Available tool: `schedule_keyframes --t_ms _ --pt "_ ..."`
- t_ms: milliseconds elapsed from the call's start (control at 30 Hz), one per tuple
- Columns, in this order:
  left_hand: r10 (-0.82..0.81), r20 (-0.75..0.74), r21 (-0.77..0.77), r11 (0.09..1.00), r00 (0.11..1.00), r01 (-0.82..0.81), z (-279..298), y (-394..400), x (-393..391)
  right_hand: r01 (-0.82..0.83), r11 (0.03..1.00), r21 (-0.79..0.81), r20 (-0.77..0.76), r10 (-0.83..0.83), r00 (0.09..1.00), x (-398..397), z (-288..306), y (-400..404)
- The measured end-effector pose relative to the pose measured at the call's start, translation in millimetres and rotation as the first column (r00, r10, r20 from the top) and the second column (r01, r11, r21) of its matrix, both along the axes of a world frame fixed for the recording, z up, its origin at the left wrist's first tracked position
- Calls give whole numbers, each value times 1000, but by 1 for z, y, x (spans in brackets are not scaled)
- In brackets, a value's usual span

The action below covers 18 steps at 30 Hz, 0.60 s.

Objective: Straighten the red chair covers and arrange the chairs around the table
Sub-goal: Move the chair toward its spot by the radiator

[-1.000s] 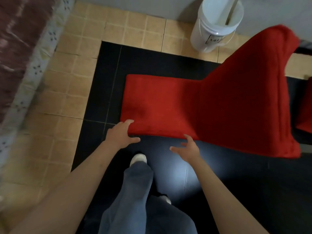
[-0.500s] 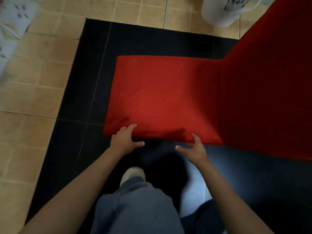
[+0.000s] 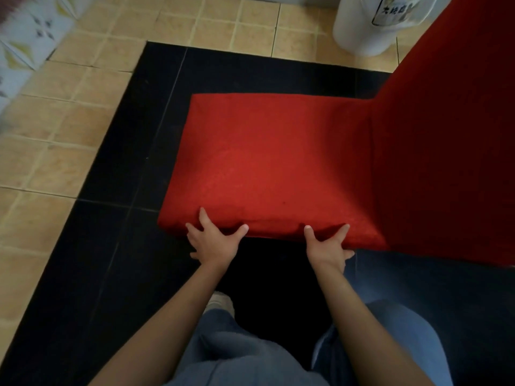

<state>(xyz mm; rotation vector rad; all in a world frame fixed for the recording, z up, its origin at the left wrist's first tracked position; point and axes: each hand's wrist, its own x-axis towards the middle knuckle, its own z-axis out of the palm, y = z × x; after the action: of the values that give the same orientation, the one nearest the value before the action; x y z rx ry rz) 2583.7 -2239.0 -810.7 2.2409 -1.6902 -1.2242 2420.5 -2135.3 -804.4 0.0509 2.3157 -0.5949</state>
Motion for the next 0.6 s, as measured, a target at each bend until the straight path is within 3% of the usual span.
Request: schedule_keyframes --t_ms 167,600 --pt "158 -132 128 982 979 -141 -14 2 -19 124 988 -91 -18 -126 992 -8 -16 -7" --pt "358 -115 72 933 927 -352 -33 10 -48 304 921 -246 -66 -328 942 -3 -35 -9"
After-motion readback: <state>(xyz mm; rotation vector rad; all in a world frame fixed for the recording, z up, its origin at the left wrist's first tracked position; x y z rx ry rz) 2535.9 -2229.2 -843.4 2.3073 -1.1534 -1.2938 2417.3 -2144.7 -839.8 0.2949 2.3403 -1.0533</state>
